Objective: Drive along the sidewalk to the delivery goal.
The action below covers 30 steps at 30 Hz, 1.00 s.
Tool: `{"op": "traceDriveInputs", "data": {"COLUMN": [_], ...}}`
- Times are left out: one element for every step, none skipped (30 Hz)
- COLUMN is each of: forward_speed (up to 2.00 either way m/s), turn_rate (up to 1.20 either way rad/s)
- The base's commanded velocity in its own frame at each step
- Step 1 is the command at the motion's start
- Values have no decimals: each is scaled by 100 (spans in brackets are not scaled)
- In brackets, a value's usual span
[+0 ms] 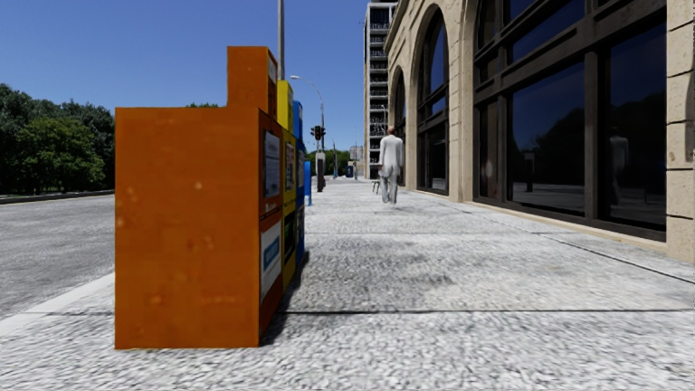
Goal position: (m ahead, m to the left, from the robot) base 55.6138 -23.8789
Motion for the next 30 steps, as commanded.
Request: {"op": "traceDriveInputs", "data": {"forward_speed": [200,200,200,200,200,200,200,200,200,200,200,200,200,200,200,200,200,200,200,200,200,200,200,200,200,200,200,200,200,200], "turn_rate": [0,0,0,0,0,0,0,0,-120,-120,-120,-120,-120,-120,-120,-120,0,0,0,0,0,0,0,0,0,0,0,0,0,0]}}
